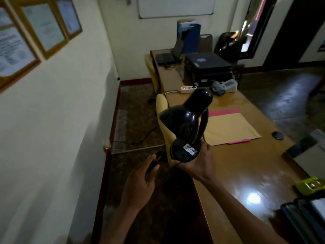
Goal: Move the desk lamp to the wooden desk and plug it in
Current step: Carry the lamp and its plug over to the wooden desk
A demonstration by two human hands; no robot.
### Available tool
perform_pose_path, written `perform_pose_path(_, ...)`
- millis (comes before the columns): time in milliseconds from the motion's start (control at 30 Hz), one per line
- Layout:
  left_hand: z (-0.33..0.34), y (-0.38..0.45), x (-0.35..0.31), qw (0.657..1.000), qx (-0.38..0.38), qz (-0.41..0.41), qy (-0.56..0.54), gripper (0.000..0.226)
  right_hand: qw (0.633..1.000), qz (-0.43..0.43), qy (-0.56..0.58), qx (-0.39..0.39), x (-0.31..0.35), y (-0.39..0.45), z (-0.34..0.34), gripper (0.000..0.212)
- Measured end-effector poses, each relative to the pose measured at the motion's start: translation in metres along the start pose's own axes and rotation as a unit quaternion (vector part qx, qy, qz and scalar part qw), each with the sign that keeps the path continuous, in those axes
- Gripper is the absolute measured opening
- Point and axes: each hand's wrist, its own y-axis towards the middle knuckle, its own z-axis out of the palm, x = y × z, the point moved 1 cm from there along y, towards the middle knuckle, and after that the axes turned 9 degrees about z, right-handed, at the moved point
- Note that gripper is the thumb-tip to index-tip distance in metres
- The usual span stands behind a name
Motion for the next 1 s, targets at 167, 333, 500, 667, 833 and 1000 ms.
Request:
perform_pose_path(167, 0.032, 0.115, 0.037, 0.998, 0.038, 0.036, -0.016, 0.047, 0.999, 0.033, 0.003, -0.042, -0.009, 0.097, 0.018, 0.120)
perform_pose_path(333, 0.064, 0.228, 0.061, 0.996, 0.068, 0.041, -0.039, 0.038, 0.994, 0.080, 0.007, -0.071, -0.021, 0.201, 0.031, 0.124)
perform_pose_path(500, 0.101, 0.322, 0.072, 0.995, 0.093, 0.032, -0.015, 0.040, 0.989, 0.111, 0.002, -0.095, -0.034, 0.283, 0.022, 0.121)
perform_pose_path(667, 0.142, 0.382, 0.086, 0.992, 0.108, 0.054, -0.038, 0.039, 0.983, 0.140, -0.004, -0.120, -0.055, 0.336, 0.016, 0.120)
perform_pose_path(833, 0.179, 0.438, 0.112, 0.985, 0.148, 0.065, -0.062, 0.041, 0.975, 0.170, -0.011, -0.146, -0.073, 0.382, 0.015, 0.122)
perform_pose_path(1000, 0.216, 0.510, 0.139, 0.973, 0.189, 0.103, -0.083, 0.040, 0.961, 0.210, -0.029, -0.180, -0.091, 0.432, 0.023, 0.117)
